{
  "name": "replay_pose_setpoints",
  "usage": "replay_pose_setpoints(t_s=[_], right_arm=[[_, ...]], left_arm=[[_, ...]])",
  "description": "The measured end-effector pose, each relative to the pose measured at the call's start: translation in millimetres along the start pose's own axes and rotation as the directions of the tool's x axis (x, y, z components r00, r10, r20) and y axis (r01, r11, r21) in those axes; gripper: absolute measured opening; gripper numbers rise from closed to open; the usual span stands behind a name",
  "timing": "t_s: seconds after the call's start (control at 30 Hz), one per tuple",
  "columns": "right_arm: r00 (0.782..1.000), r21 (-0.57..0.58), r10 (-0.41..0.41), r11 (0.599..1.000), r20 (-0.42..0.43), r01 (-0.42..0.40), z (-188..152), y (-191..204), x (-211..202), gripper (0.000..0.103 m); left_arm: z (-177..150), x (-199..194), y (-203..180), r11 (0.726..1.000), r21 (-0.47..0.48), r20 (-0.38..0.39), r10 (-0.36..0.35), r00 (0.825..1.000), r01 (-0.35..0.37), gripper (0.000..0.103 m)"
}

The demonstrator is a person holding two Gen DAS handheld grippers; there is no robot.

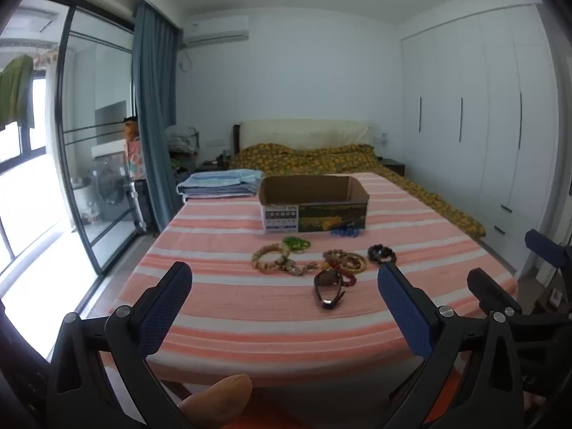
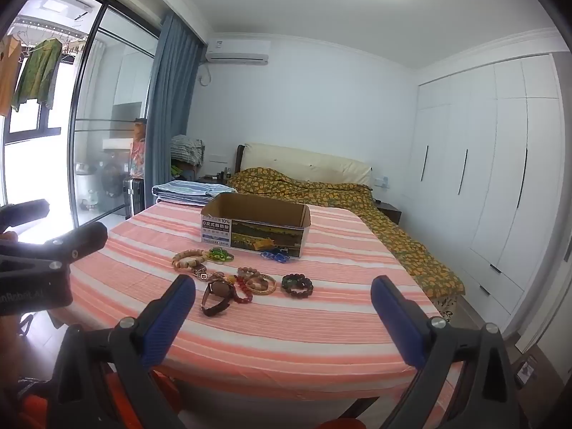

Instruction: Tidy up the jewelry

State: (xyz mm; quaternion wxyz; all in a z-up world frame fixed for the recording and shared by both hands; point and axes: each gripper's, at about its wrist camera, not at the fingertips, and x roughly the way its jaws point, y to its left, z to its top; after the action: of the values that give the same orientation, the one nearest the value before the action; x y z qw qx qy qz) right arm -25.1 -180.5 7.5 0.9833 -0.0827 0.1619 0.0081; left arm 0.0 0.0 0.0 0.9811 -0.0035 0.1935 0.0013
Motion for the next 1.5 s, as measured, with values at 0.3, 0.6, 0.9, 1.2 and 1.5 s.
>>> replay_pose_setpoints(t_s=[0.3,0.6,0.9,1.2,1.5], right_arm=[[1.0,-0.009,-0.004,1.0,0.006,0.005,3.0,0.1,-0.3,0.1],[1.0,-0.016,0.0,1.0,0.003,0.0,-0.1,4.7,0.9,0.1],[1.0,-0.015,0.007,1.0,0.004,-0.007,0.4,2.7,0.2,0.1],[1.0,-0.014,0.007,1.0,0.006,-0.007,1.1,2.2,0.2,0.1],[1.0,-0.013,0.007,1.0,0.008,-0.007,4.4,-0.2,-2.6,0.1]], left_arm=[[-0.1,-0.4,-0.2,1.0,0.009,0.016,0.0,1.0,0.0,0.103],[2.0,-3.6,3.4,1.0,0.006,0.02,-0.001,1.0,0.001,0.103],[5.3,0.4,0.1,1.0,0.011,0.013,-0.013,1.0,0.013,0.103],[3.6,1.3,4.6,1.0,-0.007,0.007,0.003,1.0,-0.003,0.103],[2.8,0.1,2.2,1.0,0.003,0.009,0.009,1.0,-0.009,0.103]])
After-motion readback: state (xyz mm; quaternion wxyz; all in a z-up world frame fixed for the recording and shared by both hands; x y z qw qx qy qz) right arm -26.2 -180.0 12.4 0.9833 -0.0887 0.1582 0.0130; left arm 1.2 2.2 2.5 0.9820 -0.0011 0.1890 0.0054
